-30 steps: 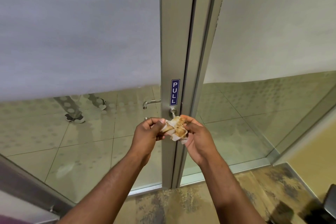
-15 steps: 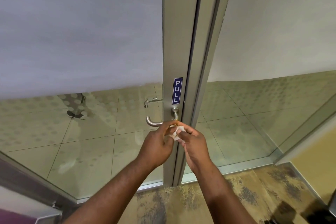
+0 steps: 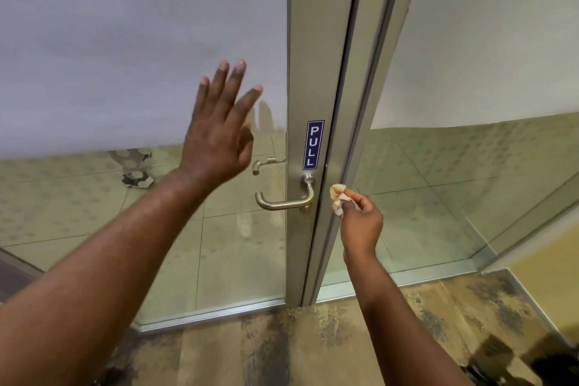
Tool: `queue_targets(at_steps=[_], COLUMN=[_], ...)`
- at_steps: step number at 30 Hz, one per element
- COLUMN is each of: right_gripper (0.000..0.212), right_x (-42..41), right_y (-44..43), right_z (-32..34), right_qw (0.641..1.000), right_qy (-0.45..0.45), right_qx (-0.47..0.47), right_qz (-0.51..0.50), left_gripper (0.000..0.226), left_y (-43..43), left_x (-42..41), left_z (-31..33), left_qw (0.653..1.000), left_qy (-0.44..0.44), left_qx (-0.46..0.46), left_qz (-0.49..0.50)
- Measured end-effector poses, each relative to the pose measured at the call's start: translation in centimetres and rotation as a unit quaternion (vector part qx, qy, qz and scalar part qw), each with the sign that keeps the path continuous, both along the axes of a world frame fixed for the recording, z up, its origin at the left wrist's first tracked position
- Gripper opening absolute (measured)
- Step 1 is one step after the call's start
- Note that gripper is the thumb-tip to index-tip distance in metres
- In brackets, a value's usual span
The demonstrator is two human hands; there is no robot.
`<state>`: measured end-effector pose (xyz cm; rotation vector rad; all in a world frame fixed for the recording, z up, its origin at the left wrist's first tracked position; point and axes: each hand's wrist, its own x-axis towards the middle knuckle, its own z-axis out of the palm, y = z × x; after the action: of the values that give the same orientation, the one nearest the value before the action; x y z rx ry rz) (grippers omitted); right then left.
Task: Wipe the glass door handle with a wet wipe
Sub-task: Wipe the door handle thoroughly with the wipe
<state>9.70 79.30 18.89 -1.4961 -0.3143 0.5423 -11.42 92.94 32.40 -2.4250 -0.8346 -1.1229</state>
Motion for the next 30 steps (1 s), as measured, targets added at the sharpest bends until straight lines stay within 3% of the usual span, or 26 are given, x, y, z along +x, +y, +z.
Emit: queue_targets(at_steps=[6,18,24,30], right_gripper=[0.042,0.027,0.028,0.033], right_x=[-0.7,-2.4,-5.7,-8.2], right_y=[1.3,1.6,2.8,4.0], right_z=[-1.1,-3.8,-3.4,-3.0], right_qw=[0.977,0.903,0.812,0.767], right_qy=[-0.174,-0.382,-0.529,-0.597], right_qx=[-0.040,-0.065,-0.066,-0.065], right_qz=[0.115,0.185,0.236,0.225], left_gripper=[0.065,0.063,0.064,0.063], left_y=[4.3,6.6,6.7,6.7], left_x=[-1.2,-1.2,-1.2,-1.2], left_z=[1.3,0.5,0.4,0.5], left_qw=[0.998,0.995,0.995,0.995], left_qy=[0.009,0.012,0.013,0.017], left_qx=[0.059,0.097,0.099,0.099], left_qz=[-0.006,-0.009,-0.002,0.001])
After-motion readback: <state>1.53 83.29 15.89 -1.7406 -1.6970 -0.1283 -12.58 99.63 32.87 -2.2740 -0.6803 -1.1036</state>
